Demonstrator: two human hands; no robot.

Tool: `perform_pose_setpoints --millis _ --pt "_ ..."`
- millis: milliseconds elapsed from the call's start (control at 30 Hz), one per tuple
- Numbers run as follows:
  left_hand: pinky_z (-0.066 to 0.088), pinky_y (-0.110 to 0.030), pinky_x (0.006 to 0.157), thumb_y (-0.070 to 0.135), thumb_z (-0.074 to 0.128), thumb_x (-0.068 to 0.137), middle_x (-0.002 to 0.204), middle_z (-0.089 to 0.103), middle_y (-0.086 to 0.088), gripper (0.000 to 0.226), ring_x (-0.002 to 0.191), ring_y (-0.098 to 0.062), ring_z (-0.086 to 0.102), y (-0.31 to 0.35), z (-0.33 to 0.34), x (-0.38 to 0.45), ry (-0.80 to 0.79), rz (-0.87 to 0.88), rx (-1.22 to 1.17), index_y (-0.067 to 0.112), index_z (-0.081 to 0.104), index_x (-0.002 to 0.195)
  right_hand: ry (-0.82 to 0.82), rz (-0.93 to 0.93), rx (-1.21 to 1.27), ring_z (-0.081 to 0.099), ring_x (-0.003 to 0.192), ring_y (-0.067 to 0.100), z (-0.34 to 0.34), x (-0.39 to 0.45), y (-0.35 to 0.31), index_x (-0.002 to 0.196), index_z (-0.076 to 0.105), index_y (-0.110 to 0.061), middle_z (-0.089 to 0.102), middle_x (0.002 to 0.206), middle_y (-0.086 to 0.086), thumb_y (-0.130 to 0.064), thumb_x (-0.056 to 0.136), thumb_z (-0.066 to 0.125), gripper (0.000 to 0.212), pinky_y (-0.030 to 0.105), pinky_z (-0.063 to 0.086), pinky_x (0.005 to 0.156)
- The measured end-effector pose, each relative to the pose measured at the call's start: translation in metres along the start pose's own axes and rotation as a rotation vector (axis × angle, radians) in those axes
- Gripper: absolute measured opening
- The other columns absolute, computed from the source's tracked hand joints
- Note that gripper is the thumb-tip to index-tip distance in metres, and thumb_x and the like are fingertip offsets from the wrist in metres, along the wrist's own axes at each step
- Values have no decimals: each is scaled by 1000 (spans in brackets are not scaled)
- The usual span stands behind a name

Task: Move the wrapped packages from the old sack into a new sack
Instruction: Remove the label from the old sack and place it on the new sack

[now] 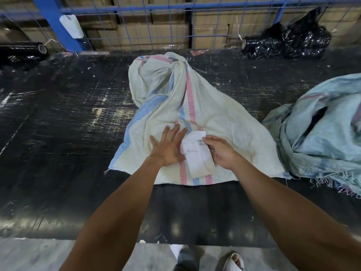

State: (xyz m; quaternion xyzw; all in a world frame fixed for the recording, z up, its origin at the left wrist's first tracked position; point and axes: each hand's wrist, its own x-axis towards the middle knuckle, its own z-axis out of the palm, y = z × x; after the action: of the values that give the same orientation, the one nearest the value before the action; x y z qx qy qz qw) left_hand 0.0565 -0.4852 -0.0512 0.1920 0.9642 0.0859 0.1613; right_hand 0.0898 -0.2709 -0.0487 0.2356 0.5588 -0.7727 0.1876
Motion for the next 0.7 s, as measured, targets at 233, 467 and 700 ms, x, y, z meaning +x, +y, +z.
perform_pose_setpoints --millis 233,467,700 --pt "-1 -79 107 64 63 83 161 -23 24 103 152 -17 -18 -11 2 -1 -49 5 -120 52 -13 152 237 -61 -89 69 80 23 2 14 8 95 71 -19 75 96 6 -19 91 68 5 32 52 57" --pt "-19 -62 113 51 25 106 160 14 30 40 152 -4 2 -13 -7 -1 54 -84 -583 57 36 143 249 -131 -182 71 89 22 6 24 5 96 72 -22 75 99 5 -20 90 70 6 36 57 81" --pt "4 -65 116 79 55 76 147 40 30 48 138 -8 44 -20 8 12 144 -86 -639 65 47 120 253 -115 -227 70 84 23 10 29 5 92 72 -22 75 96 6 -18 89 72 5 37 56 76"
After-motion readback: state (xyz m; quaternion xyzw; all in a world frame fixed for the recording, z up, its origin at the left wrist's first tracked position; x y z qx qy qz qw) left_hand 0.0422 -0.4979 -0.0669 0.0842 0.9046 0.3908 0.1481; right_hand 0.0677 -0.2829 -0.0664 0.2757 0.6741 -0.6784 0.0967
